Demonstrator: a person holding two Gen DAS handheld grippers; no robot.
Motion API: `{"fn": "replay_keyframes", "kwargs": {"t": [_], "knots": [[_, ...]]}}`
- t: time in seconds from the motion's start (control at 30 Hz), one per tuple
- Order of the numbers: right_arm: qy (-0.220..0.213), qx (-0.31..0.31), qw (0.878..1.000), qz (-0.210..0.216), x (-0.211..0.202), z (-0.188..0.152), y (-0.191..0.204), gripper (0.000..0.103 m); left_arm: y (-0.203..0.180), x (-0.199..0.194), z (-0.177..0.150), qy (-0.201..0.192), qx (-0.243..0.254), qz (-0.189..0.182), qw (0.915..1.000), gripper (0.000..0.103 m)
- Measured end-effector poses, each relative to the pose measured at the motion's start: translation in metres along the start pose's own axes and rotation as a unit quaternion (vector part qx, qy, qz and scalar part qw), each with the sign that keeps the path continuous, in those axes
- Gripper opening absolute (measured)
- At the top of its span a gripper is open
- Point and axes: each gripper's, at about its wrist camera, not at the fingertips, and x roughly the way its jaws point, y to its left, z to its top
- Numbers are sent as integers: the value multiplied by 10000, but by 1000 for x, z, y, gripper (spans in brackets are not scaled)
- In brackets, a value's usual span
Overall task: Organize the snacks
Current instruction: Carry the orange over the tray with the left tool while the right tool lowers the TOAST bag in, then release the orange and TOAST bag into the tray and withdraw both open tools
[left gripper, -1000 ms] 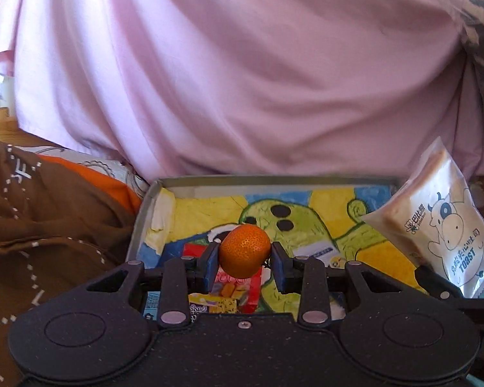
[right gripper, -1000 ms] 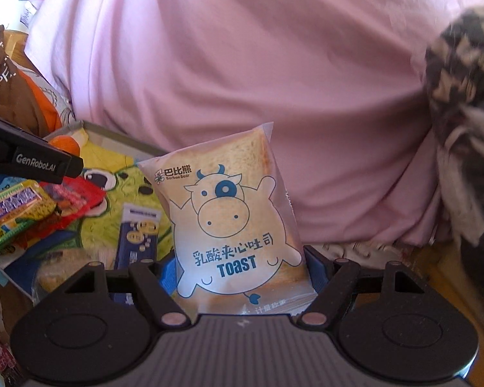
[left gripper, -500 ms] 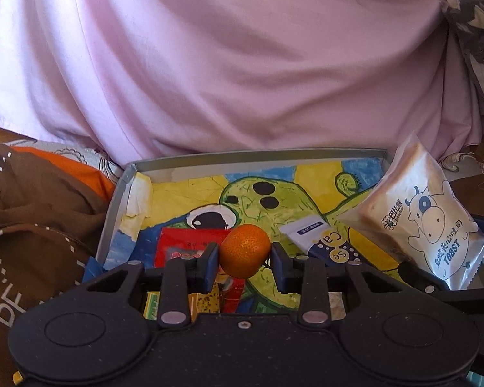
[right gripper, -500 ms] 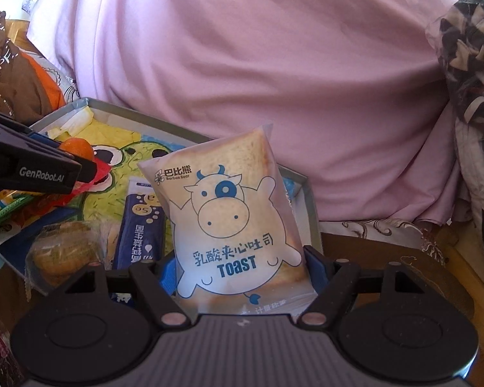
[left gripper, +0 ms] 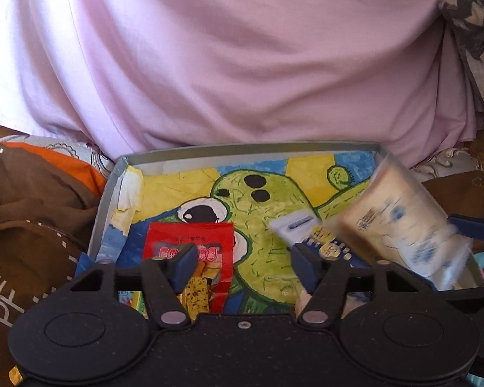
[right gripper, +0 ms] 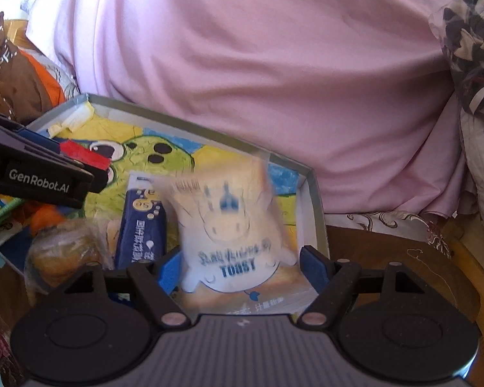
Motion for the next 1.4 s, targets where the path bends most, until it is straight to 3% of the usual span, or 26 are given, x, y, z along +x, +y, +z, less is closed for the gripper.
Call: {"fn": "replay_keyframes", "kwargs": {"t": [0.27, 0.5, 0.8, 1.13, 1.4], "knots": [[-368, 91, 9992, -124, -20, 9, -6, 98, 10, -21, 8, -293, -259, 109, 9992, 93], [-1092, 575, 9923, -77, -57, 14, -22, 103, 21, -53, 16, -659, -596, 196, 9959, 99], [-1610, 833, 9834, 74, -104, 8, -29, 103, 38, -110, 7, -938, -438, 305, 9942, 101], [-1667, 443, 9829, 637, -154, -14, -4, 103, 74, -162, -25, -721, -289, 419, 9961, 102], [-1308, 356, 9859, 985, -175, -27, 15, 103, 90, -187, -57, -231, -285, 491, 9981, 102]]}}
